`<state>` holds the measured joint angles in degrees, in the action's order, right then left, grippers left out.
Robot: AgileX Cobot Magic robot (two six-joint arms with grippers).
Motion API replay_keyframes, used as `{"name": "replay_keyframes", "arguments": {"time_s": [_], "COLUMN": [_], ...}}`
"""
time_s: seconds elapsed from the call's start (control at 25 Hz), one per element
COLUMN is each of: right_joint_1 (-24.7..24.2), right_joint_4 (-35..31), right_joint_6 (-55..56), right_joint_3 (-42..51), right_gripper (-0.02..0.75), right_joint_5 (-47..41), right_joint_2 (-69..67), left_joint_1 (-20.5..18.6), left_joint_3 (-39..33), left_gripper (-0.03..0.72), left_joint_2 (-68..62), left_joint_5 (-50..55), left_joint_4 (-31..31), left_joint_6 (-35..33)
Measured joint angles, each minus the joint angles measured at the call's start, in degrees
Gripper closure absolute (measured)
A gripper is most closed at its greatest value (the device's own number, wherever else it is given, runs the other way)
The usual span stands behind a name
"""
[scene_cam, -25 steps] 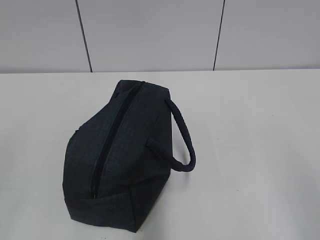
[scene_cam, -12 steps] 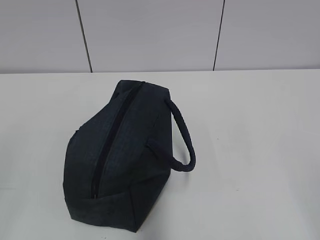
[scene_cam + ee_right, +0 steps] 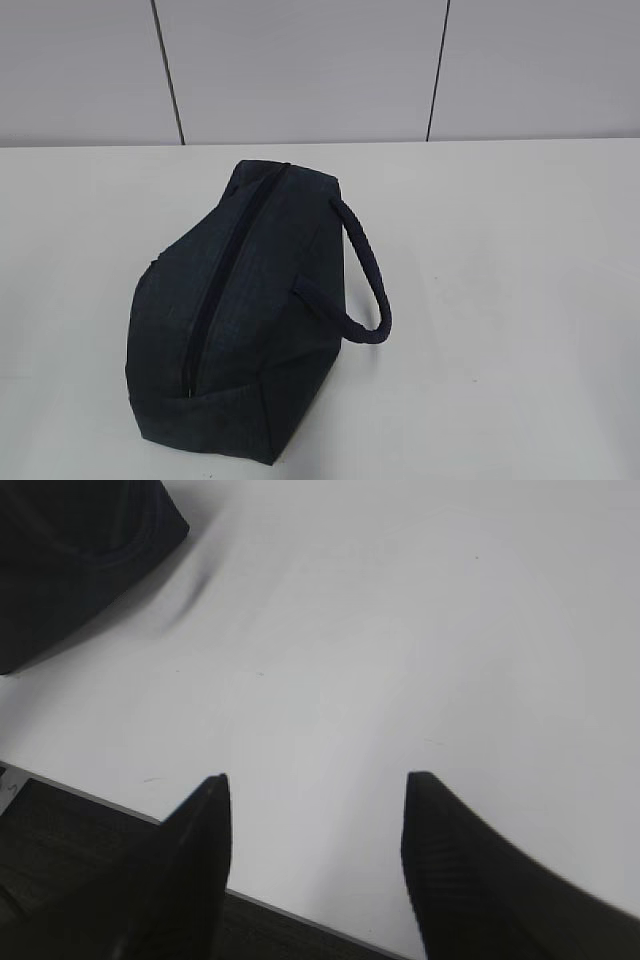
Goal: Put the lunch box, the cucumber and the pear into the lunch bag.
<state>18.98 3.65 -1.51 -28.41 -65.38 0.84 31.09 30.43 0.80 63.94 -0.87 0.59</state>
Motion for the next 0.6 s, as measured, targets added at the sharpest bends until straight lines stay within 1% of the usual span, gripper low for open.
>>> {"name": "replay_keyframes", "arguments": {"time_s": [0.52,0.6], "right_joint_1": [0.00,0.00], "right_joint_4": [-0.13,-0.13], "right_joint_6": [0.09,0.09], "right_joint_3": [0.00,0.00], "right_gripper": [0.314,0.314], "right_joint_5": [0.00,-0.12], "right_joint_2": [0.00,0.00], "left_joint_1": [0.00,-0.56], "left_joint_3": [0.00,0.00], "left_gripper": [0.346,0.346], "left_joint_2": [0.00,0.00], "left_joint_5": [0.00,0.00], "left_joint_4": [0.00,0.10], "left_joint_6": [0.00,0.00]}}
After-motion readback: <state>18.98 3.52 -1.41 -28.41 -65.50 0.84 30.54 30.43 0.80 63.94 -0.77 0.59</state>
